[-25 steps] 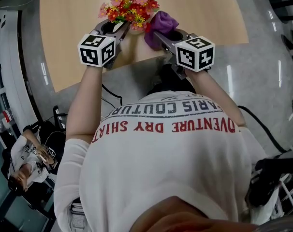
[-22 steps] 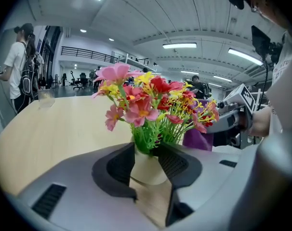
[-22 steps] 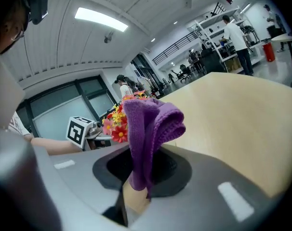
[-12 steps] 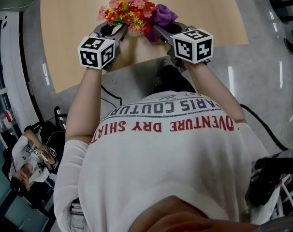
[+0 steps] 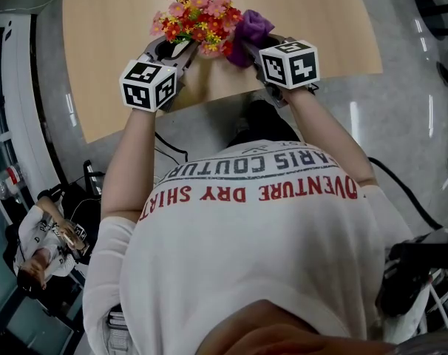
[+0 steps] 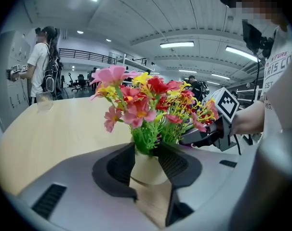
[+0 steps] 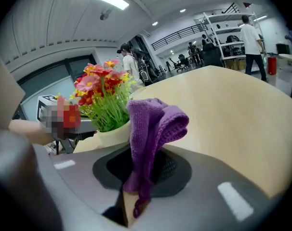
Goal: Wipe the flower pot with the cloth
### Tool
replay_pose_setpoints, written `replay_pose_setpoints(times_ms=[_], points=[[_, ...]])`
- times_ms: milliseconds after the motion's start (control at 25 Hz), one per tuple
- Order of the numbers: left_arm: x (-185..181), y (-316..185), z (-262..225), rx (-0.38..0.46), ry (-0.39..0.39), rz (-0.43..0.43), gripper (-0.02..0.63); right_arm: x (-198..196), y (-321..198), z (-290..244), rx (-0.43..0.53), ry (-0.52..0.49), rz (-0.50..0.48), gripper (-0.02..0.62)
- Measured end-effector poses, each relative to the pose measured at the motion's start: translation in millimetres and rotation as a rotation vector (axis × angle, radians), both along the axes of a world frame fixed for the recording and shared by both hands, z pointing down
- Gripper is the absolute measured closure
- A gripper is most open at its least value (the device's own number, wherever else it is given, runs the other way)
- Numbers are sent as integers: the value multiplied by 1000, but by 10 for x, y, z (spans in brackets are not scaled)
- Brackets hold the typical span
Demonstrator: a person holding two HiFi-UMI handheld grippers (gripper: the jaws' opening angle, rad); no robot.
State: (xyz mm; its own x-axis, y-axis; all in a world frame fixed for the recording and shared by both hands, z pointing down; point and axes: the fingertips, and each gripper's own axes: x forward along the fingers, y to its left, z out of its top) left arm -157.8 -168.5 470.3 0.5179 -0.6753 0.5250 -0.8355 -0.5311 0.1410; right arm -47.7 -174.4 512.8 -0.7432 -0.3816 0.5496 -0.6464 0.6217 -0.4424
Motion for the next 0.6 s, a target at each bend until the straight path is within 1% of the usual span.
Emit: replay_pose_setpoints(times_ms=[120, 280, 440, 600], points=[[3, 5, -10, 2, 3, -1, 454, 24, -21, 64, -21, 34, -2, 526], [6, 2, -1, 3, 6, 1, 455, 43, -52, 141, -22, 80, -22, 526], [2, 6, -5, 0, 9, 13, 454, 66, -40, 110, -42, 51, -43, 526], [-78, -58, -53, -3, 20, 49, 454, 54, -116, -99, -70, -15, -55, 526]])
